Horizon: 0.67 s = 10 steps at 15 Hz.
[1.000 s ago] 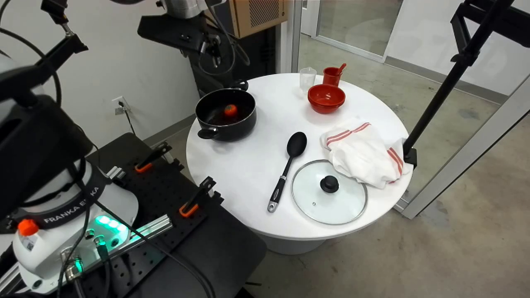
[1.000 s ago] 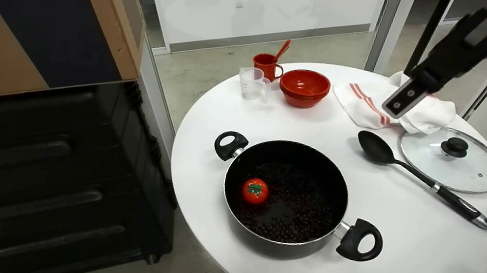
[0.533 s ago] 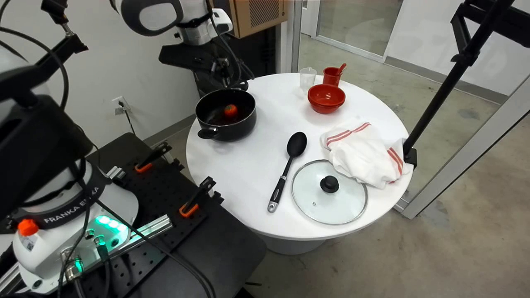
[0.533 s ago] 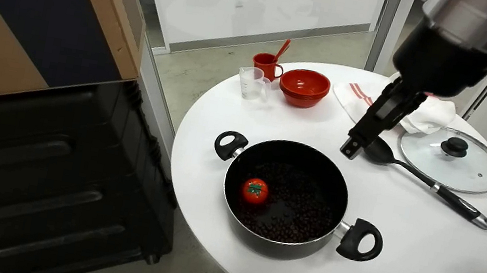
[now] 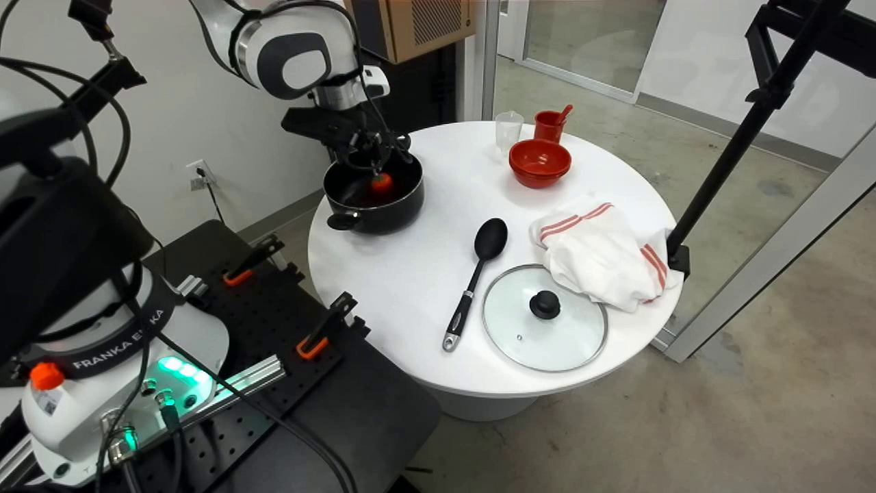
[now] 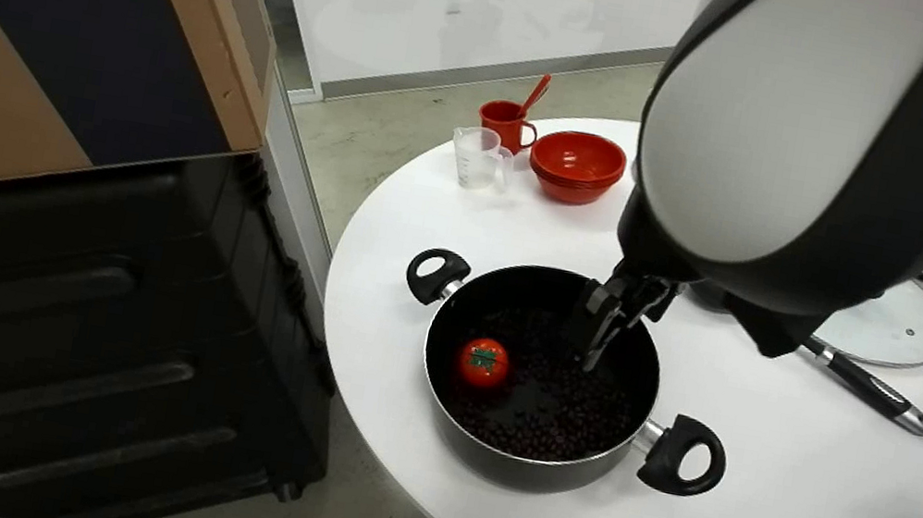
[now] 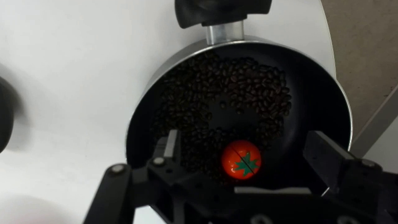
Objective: Take the tomato out of the pot and put it on the table
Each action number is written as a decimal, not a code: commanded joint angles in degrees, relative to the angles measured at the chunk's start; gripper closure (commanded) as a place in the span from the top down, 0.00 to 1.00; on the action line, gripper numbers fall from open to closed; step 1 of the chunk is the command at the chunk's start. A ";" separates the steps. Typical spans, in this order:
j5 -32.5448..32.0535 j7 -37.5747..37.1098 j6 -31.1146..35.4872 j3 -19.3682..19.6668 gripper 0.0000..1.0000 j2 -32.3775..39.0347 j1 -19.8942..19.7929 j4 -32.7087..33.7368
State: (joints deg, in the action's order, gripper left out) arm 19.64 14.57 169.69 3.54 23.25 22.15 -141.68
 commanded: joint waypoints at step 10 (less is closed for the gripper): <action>-8.82 -11.64 -2.98 -6.77 1.00 2.77 -6.81 4.75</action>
State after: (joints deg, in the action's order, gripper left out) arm 15.15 6.70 166.27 -0.77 25.44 18.48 -137.20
